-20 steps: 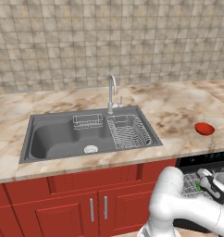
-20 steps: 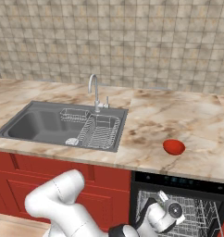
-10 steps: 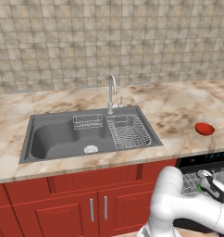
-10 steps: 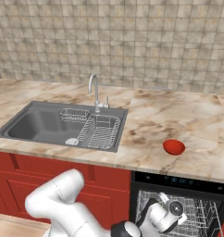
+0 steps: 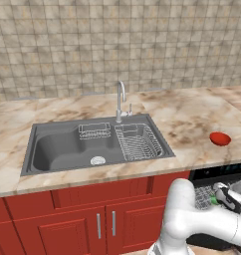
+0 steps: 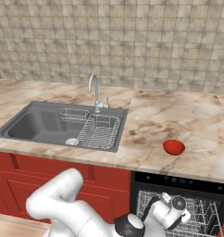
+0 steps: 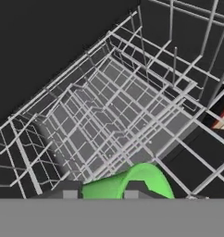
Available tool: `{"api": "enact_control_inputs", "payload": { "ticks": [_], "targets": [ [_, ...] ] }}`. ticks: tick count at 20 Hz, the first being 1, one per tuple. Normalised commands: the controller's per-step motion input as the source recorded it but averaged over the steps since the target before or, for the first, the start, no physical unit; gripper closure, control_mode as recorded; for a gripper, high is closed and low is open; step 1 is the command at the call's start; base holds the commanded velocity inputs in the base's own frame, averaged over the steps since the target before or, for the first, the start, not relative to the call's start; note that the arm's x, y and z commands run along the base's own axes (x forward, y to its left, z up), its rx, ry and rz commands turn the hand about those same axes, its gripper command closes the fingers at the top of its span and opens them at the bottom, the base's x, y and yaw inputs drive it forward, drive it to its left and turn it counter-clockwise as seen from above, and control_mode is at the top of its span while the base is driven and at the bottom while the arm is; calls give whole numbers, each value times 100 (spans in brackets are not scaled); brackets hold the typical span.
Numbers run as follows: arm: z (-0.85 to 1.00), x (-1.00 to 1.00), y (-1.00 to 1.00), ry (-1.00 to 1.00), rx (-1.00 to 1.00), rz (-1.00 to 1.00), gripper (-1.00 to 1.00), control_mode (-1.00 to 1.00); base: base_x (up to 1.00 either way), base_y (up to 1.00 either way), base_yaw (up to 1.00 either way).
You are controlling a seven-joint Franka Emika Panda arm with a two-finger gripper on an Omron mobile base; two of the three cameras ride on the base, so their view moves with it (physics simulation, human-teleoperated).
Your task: Pick up the cup and bowl from the counter, place them in the dishwasher, and close the dishwasher door.
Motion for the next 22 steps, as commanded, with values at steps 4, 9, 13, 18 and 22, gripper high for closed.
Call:
{"api": "enact_control_inputs", "payload": {
  "ticks": [4,9,13,18,22],
  "targets": [
    [-3,-23,-2,-7,0,0,-100,-100,0,0,0],
    [-18,-57,-5,-7,0,0,-100,-100,0,0,0],
    [-13,-56,-6,-9,0,0,-100,-100,0,0,0],
    [33,-30,-1,-10,0,0,-100,-100,0,0,0],
    [63,-27,0,-8,0,0,-100,-100,0,0,0]
  ]
}}
